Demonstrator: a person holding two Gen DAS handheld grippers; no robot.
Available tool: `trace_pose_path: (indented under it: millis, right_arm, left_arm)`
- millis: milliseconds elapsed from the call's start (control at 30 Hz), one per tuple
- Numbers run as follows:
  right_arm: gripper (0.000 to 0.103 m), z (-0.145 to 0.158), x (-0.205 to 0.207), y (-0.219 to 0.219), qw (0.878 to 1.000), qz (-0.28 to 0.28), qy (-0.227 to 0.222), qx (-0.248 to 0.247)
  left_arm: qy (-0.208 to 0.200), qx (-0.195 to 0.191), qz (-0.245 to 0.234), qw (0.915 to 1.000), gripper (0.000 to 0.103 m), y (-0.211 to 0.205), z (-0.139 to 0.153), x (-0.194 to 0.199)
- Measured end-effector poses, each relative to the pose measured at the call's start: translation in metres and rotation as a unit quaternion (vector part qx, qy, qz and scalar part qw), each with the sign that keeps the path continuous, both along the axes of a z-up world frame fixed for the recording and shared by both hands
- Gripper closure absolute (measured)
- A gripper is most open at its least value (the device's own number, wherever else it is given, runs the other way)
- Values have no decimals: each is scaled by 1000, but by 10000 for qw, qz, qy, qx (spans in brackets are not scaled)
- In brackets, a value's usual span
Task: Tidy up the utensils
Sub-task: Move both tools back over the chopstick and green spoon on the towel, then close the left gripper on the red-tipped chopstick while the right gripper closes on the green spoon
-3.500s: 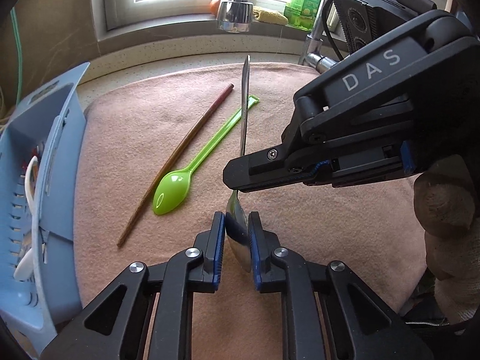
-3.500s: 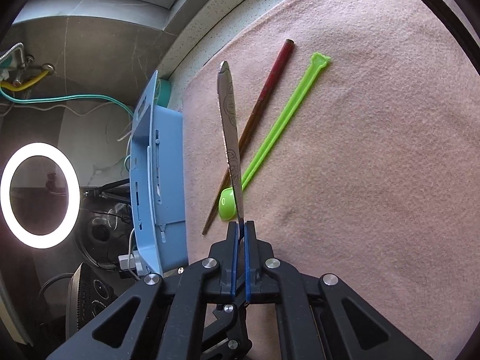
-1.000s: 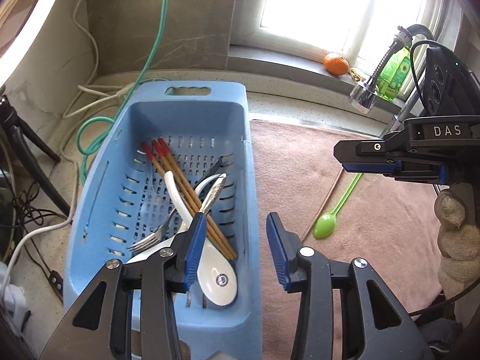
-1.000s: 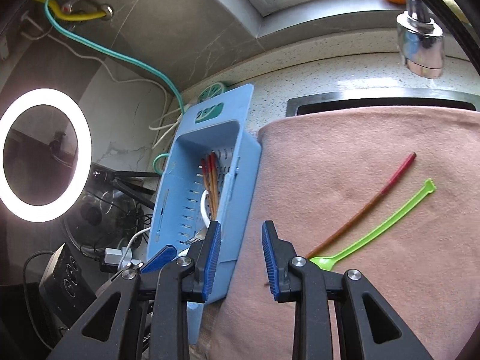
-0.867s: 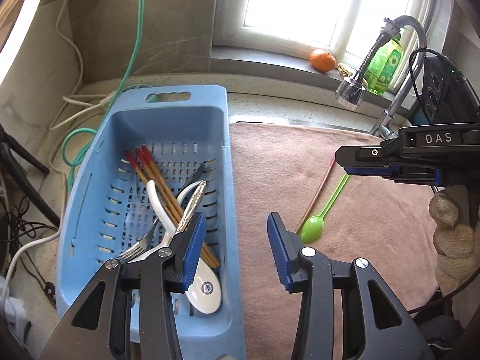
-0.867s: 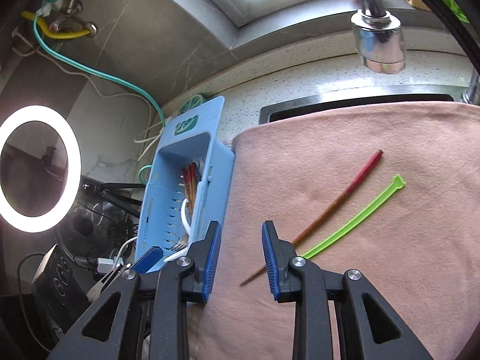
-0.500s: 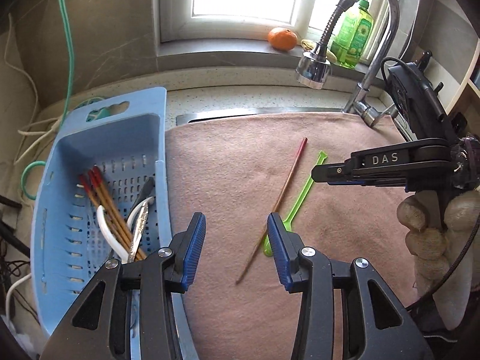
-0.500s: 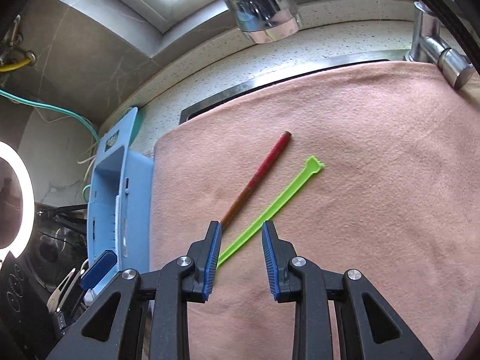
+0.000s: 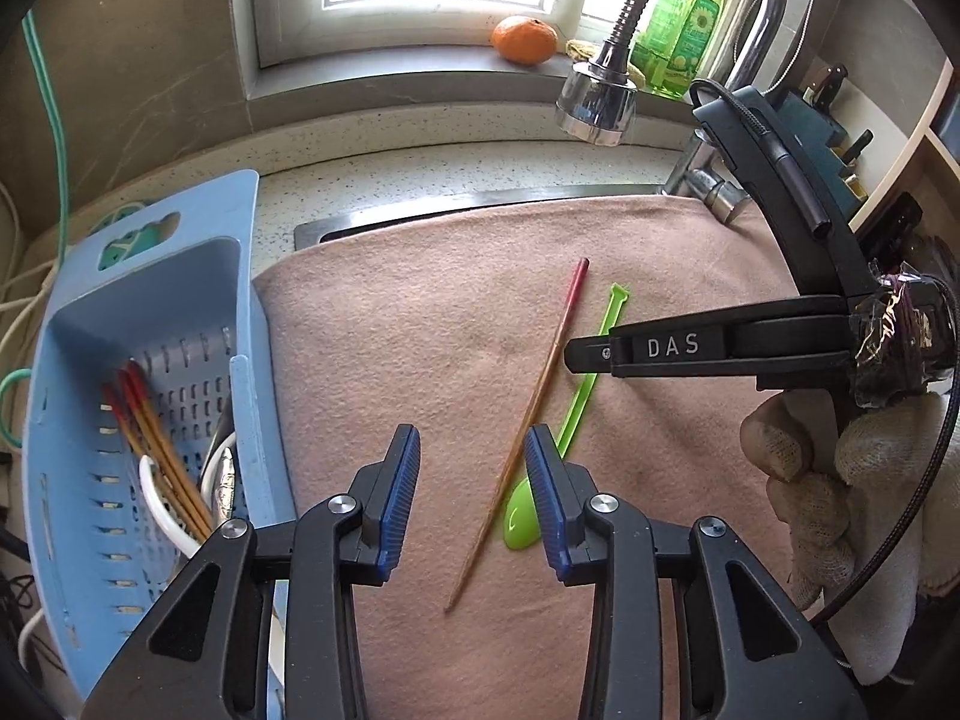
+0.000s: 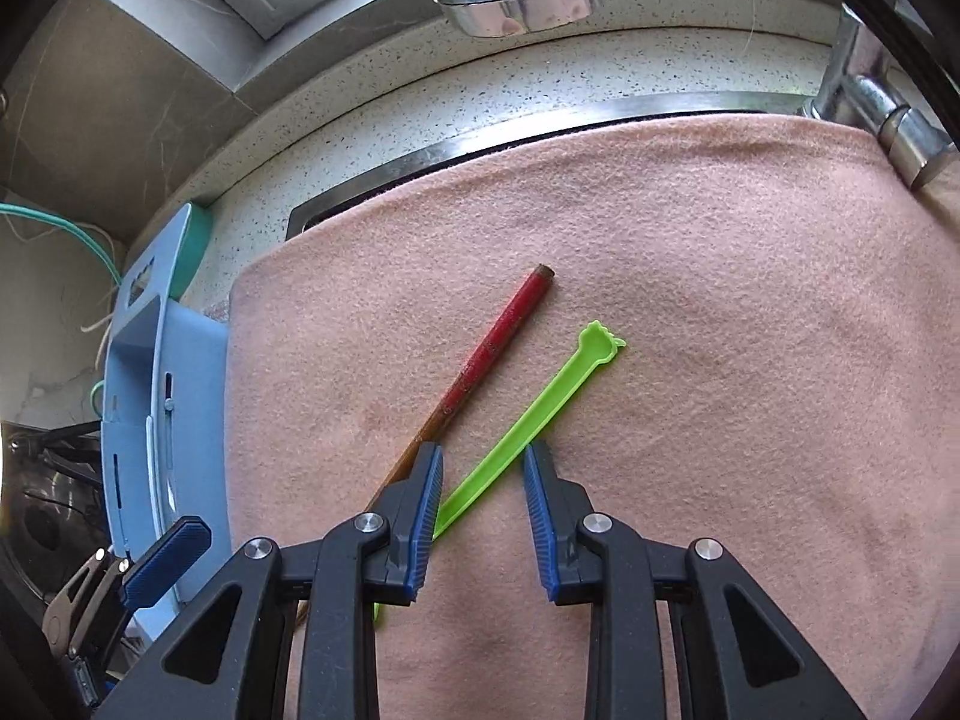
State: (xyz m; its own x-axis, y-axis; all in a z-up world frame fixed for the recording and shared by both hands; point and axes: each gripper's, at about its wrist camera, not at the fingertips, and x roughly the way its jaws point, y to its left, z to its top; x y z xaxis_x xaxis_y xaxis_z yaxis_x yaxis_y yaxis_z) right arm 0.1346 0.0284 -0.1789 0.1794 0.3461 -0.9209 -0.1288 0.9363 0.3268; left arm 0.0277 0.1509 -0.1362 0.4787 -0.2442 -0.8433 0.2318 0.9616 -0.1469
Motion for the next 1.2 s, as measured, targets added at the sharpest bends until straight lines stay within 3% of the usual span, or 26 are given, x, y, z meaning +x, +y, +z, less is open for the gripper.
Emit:
trace_pose_path:
  millis: [100, 433, 567, 867, 1200]
  right_arm:
    - [81, 1, -1, 6, 9991, 307, -114, -268]
    - [90, 1, -3, -10, 9940, 978, -169, -461]
    - [91, 1, -4, -25, 9940, 1012, -118, -406]
    - [93, 4, -10, -49, 9936, 1051, -182, -368]
    - [94, 1, -12, -66, 9938, 1081, -176, -165]
  left_arm:
    - [12, 49, -74, 10000, 70, -2, -1, 4]
    - [151, 152, -364, 9991, 75, -16, -8, 15]
    - [290, 236, -602, 9975, 75, -34, -14, 25]
    - [730, 549, -875, 9920, 90, -63, -42, 54]
    - [926, 236, -694, 9930, 98, -62, -44, 51]
